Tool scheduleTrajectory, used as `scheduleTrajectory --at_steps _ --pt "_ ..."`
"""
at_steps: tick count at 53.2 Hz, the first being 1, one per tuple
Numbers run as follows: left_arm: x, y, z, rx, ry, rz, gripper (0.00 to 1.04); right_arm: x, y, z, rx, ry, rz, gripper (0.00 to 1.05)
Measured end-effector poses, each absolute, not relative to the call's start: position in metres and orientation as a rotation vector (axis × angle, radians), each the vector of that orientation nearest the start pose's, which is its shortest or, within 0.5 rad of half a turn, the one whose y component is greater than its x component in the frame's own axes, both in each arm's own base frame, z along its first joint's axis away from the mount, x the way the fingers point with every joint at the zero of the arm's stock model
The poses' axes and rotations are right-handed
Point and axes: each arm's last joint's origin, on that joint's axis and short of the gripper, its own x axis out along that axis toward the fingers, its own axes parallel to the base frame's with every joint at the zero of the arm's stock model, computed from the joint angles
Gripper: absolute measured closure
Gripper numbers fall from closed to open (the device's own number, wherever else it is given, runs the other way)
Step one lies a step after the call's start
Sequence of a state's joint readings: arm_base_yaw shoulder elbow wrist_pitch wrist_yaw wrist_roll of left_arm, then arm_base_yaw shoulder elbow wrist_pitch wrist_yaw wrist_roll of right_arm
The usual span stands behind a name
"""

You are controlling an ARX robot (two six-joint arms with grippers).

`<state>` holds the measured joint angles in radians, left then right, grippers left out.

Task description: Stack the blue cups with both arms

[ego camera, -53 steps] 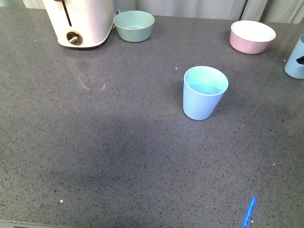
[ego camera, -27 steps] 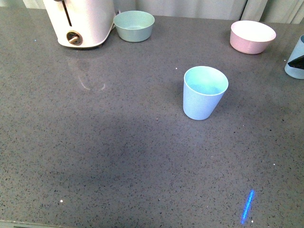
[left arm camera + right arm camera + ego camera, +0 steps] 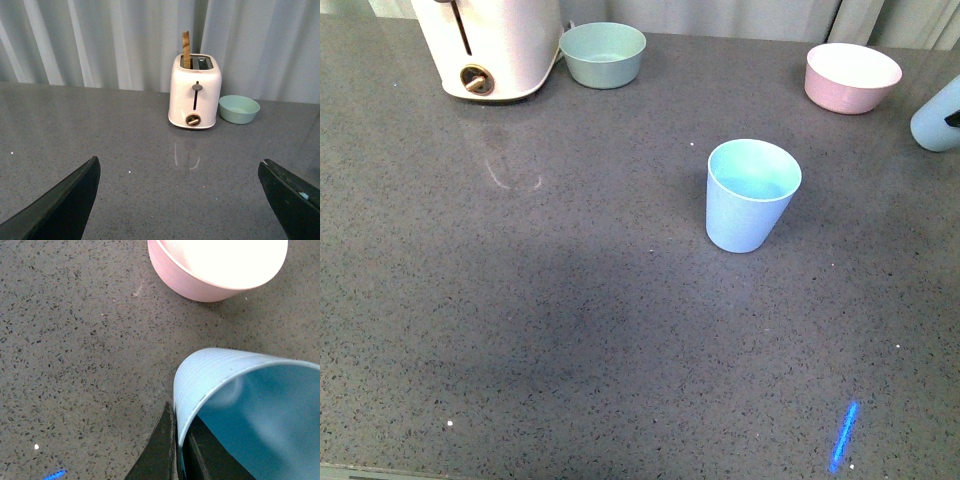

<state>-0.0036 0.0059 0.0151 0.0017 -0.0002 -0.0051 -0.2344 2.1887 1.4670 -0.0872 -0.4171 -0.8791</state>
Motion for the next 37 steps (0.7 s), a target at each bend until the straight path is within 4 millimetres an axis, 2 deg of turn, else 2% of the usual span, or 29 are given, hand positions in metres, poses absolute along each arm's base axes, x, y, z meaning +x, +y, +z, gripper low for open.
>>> scheduleTrajectory --at_steps 6,13,18,22,25,26,30,37 --pt "0.097 0.000 0.168 -0.005 -0.010 -0.003 0.09 0.437 -0.099 0.139 -0.548 0.628 0.512 1.03" --pt "0.097 0.000 0.168 -0.005 -0.010 -0.003 0.09 0.404 -0.101 0.174 -0.508 0.563 0.587 1.03" --pt "0.097 0.000 0.168 -0.005 -0.010 -0.003 0.09 0.379 -0.094 0.200 -0.491 0.526 0.656 1.03" --pt "0.097 0.000 0.168 -0.005 -0.010 -0.003 0.09 0.357 -0.077 0.216 -0.491 0.510 0.734 1.03" --pt "0.097 0.000 0.168 -0.005 -0.010 -0.003 0.09 0.347 -0.064 0.219 -0.508 0.506 0.778 1.03" --pt "0.097 0.000 0.168 -0.005 -0.010 -0.003 0.09 0.342 -0.054 0.221 -0.519 0.502 0.808 1.03" --pt "0.097 0.000 0.168 -0.005 -0.010 -0.004 0.09 0.333 -0.031 0.222 -0.544 0.487 0.866 1.03" --pt "0.097 0.000 0.168 -0.005 -0.010 -0.003 0.09 0.331 -0.002 0.226 -0.587 0.456 0.931 1.03"
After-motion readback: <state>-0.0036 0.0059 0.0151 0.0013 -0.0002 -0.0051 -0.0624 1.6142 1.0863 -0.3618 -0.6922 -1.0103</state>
